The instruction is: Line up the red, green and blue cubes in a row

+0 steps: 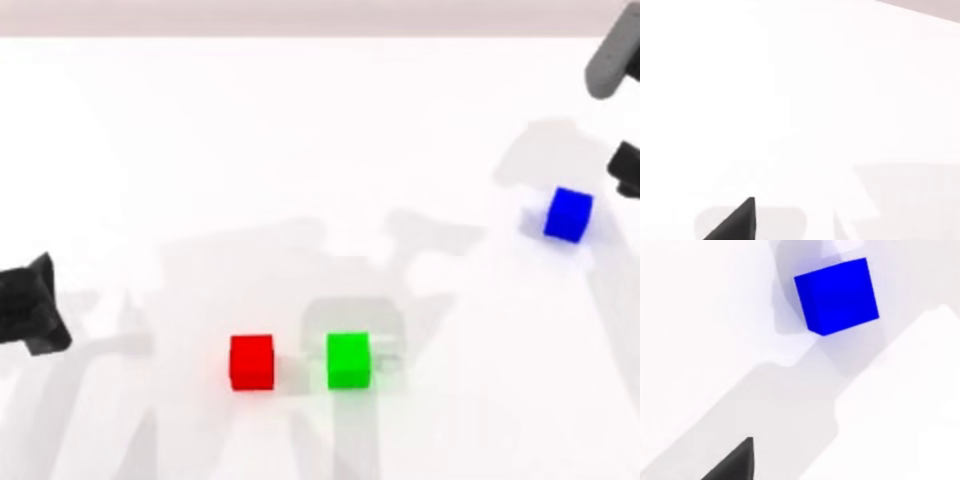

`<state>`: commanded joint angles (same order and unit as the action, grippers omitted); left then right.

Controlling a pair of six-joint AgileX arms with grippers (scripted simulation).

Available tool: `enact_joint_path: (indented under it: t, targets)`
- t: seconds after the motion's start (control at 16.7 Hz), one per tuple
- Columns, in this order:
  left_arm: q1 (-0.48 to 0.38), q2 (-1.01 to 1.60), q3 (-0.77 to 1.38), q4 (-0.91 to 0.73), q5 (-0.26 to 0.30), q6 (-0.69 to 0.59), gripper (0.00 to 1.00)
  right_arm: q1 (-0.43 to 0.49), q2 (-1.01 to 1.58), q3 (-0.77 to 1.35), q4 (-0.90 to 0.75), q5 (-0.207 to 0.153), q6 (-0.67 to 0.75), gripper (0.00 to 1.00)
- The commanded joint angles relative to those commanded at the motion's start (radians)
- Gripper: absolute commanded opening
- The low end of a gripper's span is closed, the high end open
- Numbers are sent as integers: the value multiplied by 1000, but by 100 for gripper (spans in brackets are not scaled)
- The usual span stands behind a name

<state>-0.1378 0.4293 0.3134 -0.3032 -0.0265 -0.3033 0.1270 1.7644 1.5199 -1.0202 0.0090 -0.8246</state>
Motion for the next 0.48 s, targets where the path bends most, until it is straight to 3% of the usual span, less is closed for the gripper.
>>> enact_joint_path:
  t: [0.48]
  targets:
    - [151,-406,-299,286,24,285,100,29,497,452,-250,-5,-218,100]
